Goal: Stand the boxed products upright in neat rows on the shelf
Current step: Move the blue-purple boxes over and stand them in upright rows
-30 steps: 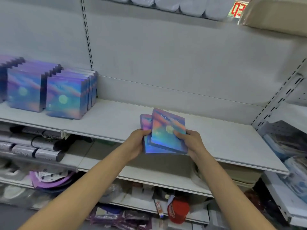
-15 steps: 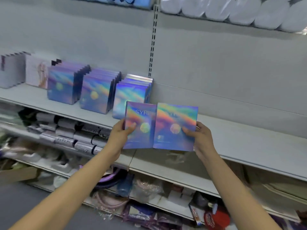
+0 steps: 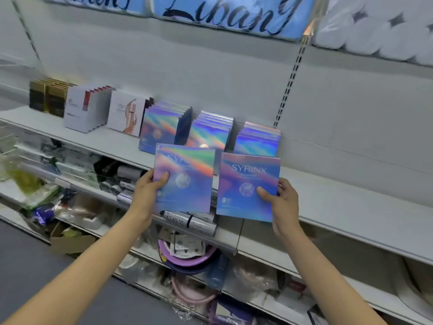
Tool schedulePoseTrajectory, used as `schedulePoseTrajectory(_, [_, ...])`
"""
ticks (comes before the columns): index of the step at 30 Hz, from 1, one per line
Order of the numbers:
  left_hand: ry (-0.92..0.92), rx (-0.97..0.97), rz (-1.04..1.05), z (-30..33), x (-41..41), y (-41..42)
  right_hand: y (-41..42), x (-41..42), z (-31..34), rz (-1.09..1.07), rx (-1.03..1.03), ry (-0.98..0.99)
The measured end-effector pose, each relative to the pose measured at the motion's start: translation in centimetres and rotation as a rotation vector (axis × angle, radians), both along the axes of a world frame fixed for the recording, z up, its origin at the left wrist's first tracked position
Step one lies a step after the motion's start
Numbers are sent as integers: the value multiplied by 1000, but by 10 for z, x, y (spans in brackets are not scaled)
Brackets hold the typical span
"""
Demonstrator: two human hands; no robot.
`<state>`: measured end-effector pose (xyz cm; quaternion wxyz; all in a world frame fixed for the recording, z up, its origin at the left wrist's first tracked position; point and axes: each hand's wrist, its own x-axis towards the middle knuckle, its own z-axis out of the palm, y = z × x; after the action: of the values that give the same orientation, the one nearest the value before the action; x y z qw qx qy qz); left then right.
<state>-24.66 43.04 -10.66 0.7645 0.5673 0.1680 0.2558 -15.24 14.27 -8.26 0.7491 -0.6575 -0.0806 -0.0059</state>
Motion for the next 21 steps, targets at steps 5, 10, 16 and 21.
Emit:
schedulePoseTrajectory(5, [5,-77,63,-5,9,49,52,18,4,2,6,-27])
schedulePoseTrajectory(10, [-2,-56,50,-9,42,99,105,56,-2,-26,10,-81])
schedulePoseTrajectory(16, [0,-40,-3,-5,90,155,164,105,-5,-59,34,-123])
schedulePoseTrajectory(21, [12,3,-17,-9,127,193,199,125,0,-82,16,-171])
